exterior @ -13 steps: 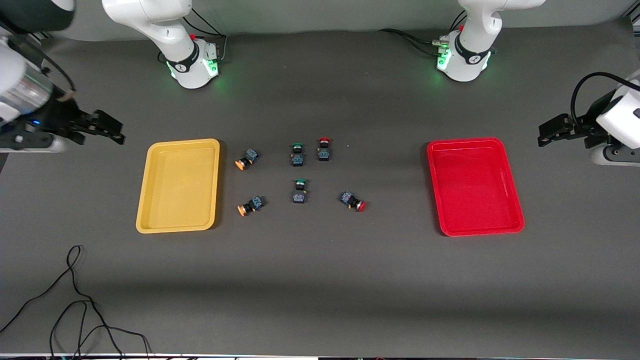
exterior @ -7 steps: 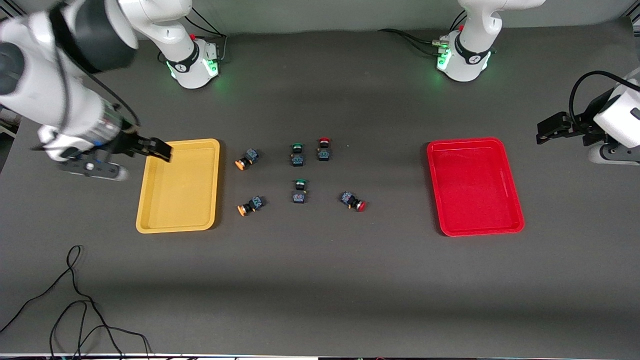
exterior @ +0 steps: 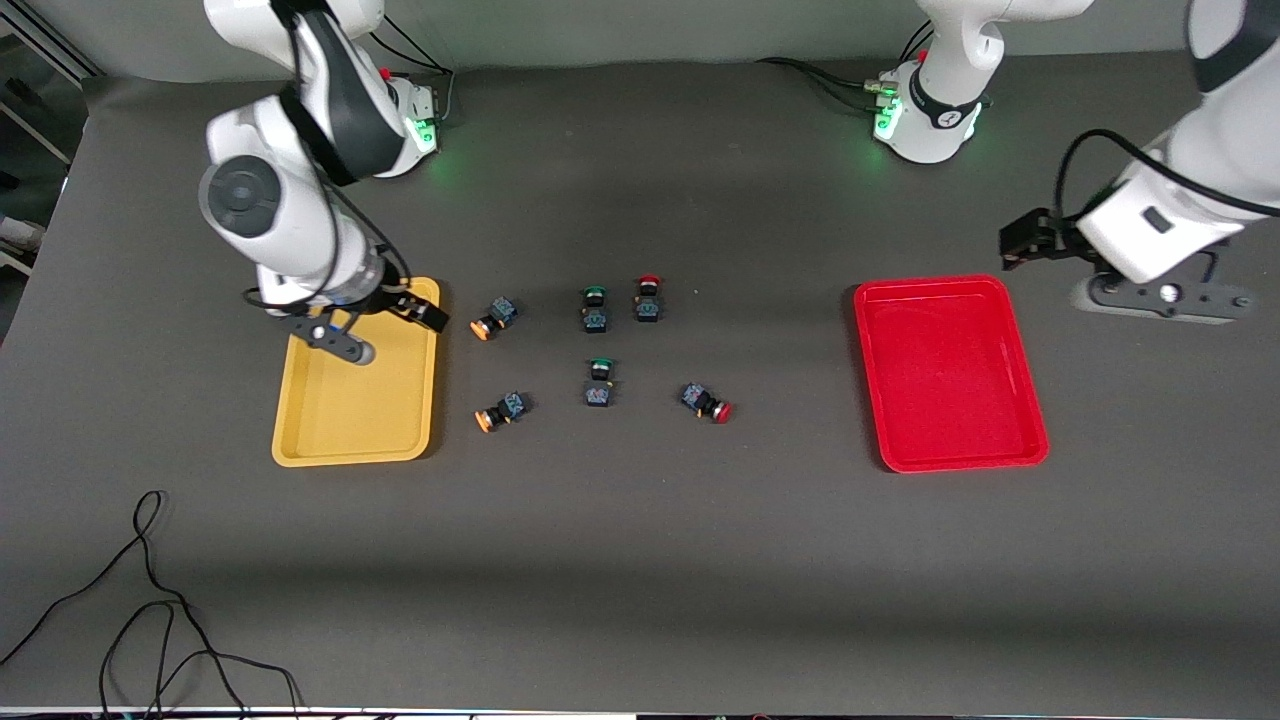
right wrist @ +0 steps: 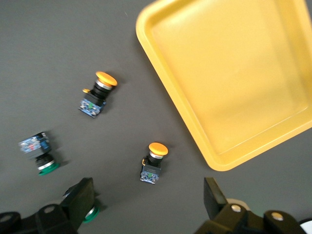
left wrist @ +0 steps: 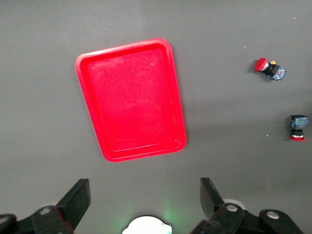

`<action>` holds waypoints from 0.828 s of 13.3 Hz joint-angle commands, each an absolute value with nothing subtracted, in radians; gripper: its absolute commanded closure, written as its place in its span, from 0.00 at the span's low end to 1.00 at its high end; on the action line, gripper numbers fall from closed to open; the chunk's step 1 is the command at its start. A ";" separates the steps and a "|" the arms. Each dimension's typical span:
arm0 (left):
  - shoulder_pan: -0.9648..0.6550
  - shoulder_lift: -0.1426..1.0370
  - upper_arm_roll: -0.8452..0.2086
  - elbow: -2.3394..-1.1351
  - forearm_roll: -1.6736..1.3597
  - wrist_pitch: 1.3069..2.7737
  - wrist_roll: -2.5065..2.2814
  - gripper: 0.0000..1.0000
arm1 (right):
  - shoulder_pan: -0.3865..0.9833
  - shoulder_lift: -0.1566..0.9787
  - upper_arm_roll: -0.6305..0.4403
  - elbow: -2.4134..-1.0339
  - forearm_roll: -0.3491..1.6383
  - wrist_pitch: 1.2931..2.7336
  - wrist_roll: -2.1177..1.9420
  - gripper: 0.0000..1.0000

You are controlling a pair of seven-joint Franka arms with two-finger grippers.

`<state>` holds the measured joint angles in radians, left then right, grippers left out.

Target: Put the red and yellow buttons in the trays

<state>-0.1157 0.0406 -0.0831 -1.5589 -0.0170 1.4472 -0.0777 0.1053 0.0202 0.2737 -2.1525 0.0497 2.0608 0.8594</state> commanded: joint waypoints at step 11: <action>-0.345 0.217 -0.169 -1.429 -0.130 1.577 -1.005 0.00 | 0.268 0.205 0.284 -2.457 0.091 2.609 1.163 0.00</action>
<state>-0.2990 0.1398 -0.1572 -1.5275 -0.1255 1.5820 -0.8049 0.2381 0.1504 0.2878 -2.4524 0.0807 2.5404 1.1196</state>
